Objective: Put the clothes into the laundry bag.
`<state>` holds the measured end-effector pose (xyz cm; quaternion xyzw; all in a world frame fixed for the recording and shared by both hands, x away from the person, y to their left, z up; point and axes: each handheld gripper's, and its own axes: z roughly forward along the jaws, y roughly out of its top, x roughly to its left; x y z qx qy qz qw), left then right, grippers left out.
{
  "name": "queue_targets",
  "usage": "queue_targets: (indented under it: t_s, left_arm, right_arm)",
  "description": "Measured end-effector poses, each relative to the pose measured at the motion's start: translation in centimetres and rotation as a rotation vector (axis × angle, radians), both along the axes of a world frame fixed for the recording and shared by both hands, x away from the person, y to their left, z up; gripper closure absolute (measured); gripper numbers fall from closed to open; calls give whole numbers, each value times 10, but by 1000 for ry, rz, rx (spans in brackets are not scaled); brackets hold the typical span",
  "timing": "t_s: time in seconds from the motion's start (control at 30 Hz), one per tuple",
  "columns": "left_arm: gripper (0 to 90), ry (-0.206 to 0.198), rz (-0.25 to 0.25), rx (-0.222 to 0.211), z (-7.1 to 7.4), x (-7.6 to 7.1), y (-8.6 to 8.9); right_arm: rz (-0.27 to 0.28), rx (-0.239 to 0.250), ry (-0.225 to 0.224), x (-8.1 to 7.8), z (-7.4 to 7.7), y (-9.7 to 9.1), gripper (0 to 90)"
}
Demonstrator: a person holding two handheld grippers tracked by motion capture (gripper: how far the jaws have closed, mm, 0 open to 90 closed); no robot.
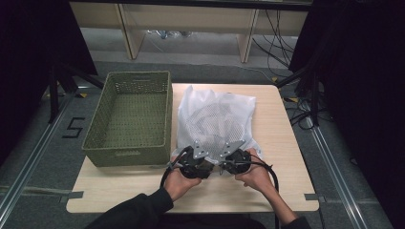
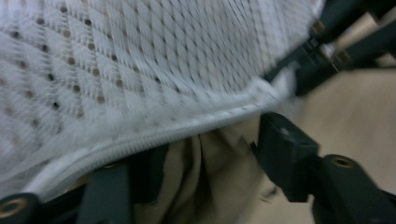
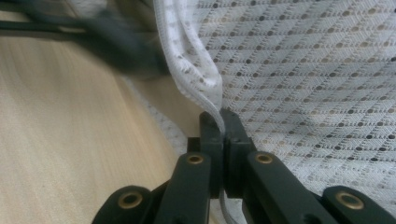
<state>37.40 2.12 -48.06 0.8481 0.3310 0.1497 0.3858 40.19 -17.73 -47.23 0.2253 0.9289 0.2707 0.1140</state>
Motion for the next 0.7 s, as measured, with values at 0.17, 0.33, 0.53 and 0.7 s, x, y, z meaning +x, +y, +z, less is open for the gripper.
queue_targets:
  t_s: [0.17,0.33,0.53,0.7]
  left_arm:
    - [335,26,-33,57,-1,-14,10]
    - [558,47,-49,90,-15,-5,7]
    - [891,-10,-39,84,-10,21,-4]
    - [893,-89,56,26,-3,36,-19]
  right_arm:
    - [-7,-4,2,0,1,-1,900]
    - [5,1,-2,-2,6,0,900]
    - [22,19,-4,-13,19,1,900]
    - [75,43,-27,-24,40,-2,900]
